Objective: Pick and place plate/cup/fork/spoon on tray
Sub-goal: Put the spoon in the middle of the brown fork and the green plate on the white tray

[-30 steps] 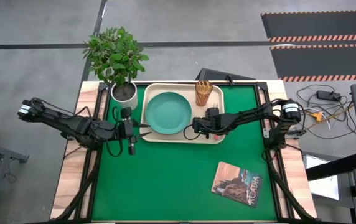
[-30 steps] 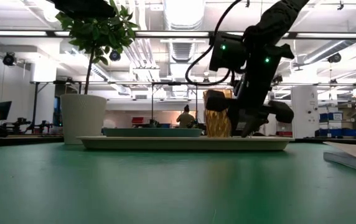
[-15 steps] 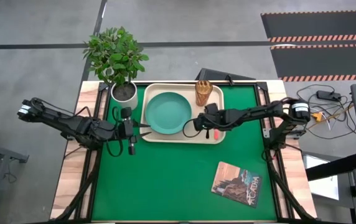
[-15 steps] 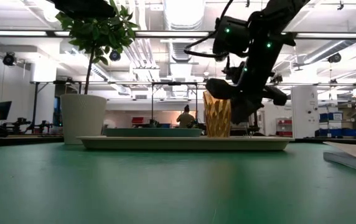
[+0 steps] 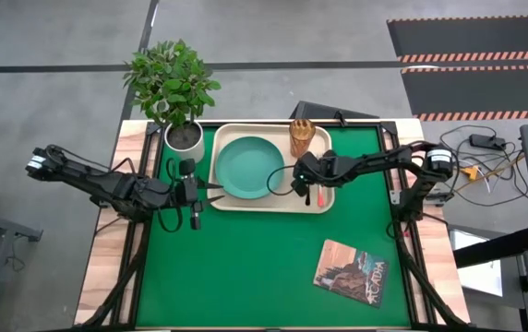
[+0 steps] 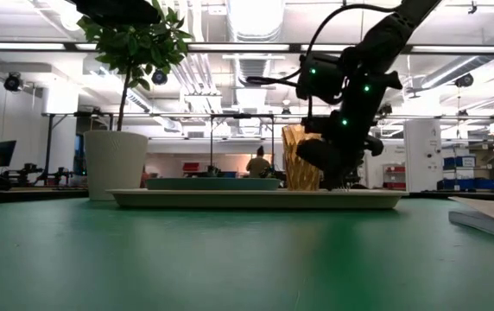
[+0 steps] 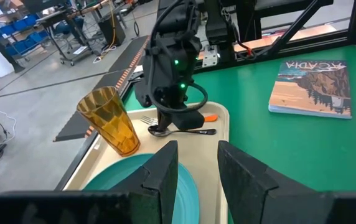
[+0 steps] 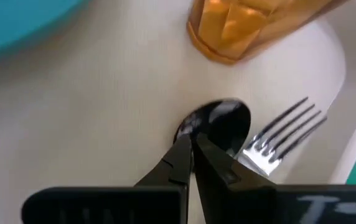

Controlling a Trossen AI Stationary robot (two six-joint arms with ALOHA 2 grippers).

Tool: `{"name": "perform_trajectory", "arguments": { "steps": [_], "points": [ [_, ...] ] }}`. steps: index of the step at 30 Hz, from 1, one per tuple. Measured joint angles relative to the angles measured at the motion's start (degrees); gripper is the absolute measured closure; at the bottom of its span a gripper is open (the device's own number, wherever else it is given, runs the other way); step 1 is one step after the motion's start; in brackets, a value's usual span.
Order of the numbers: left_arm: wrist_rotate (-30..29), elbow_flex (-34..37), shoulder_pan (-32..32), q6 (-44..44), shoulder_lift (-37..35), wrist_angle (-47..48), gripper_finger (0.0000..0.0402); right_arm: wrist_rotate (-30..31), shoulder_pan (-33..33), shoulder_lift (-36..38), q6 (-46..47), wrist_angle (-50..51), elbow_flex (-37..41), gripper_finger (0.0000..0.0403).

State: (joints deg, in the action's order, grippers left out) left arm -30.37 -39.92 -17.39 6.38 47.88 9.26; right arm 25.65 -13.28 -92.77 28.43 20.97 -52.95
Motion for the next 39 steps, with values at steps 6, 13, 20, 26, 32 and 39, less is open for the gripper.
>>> {"name": "perform_trajectory", "arguments": {
  "steps": [6,13,20,26,32,39],
  "points": [
    [0.00,0.00,0.00,0.01,0.00,-0.15,0.0305,-0.03,-0.67,-0.07,-0.59,-0.63,0.02,0.0394],
    [-0.02,0.00,0.00,0.01,0.00,-0.17,0.0305,-0.13,-0.65,-0.09,-0.56,-0.65,0.25,0.0394],
    [-0.04,0.00,0.00,0.01,0.00,-0.17,0.0305,-0.01,-0.65,-0.09,-0.40,-3.17,2.61,0.0394],
    [-0.07,0.00,0.00,0.03,0.00,-0.18,0.0305,-0.61,-0.63,-0.14,0.64,-8.59,5.80,0.0394],
    [-0.07,0.00,0.00,0.03,0.00,-0.18,0.0305,-2.17,-0.50,-0.14,1.56,-10.46,5.66,0.0394],
    [-0.07,0.00,0.00,0.03,0.00,-0.20,0.0305,-2.30,-0.48,0.68,2.04,-12.03,5.62,0.0394]
  ]
}}
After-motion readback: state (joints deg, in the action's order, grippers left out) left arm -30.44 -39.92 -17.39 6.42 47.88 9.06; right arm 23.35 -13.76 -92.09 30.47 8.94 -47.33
